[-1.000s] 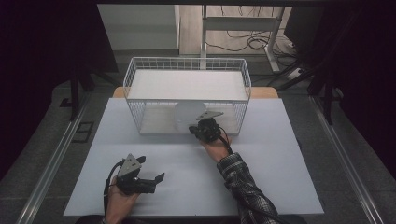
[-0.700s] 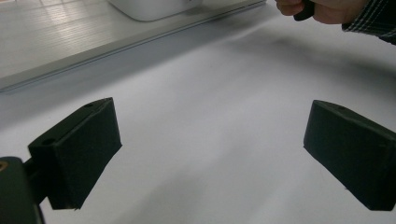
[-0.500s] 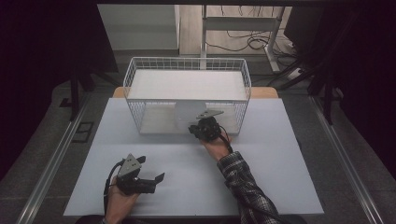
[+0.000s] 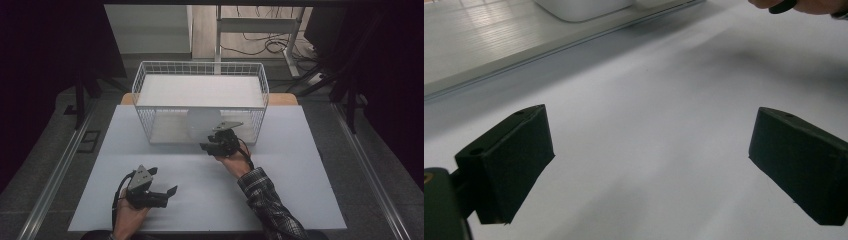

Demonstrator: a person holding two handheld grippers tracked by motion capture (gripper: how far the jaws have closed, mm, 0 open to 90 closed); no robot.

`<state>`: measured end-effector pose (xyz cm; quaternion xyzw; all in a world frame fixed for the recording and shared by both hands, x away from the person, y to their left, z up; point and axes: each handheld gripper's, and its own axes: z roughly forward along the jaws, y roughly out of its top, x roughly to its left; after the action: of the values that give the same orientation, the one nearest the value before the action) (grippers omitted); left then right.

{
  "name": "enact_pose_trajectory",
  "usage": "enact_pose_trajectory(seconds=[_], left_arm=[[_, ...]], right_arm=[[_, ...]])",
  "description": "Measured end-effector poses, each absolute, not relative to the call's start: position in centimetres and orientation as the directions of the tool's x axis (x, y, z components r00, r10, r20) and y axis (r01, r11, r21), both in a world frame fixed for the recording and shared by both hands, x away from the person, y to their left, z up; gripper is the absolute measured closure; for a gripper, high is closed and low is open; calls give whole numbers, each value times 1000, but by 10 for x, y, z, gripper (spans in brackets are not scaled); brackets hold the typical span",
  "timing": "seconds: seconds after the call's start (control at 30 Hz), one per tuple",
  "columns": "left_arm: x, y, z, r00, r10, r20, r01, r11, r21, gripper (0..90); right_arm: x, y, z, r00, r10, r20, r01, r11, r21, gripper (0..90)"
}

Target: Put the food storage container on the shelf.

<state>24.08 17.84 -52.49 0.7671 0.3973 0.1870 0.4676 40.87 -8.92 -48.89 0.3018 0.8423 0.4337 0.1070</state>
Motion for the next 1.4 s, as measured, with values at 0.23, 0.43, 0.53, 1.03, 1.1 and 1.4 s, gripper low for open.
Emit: enact_pose_trajectory(seconds=[0.23,0.43,0.53,1.03,1.1,1.4], left_arm=[[242,180,-526,620,777,-112,441,-227,868,34],[243,179,-527,627,770,-118,447,-231,864,34],[243,178,-527,629,768,-122,450,-232,862,34],[243,180,-527,628,770,-112,448,-240,861,28],[242,181,-526,626,772,-112,447,-238,862,27],[242,186,-524,613,782,-109,450,-232,862,27]], right_arm=[[397,-95,-484,-806,588,61,398,463,792,373],[385,-104,-481,-820,570,50,386,486,784,270],[378,-109,-480,-824,564,53,383,485,786,219],[344,-141,-477,-818,571,70,396,471,788,21],[339,-146,-476,-816,574,67,396,472,788,14],[321,-176,-478,-790,610,65,410,446,795,12]])
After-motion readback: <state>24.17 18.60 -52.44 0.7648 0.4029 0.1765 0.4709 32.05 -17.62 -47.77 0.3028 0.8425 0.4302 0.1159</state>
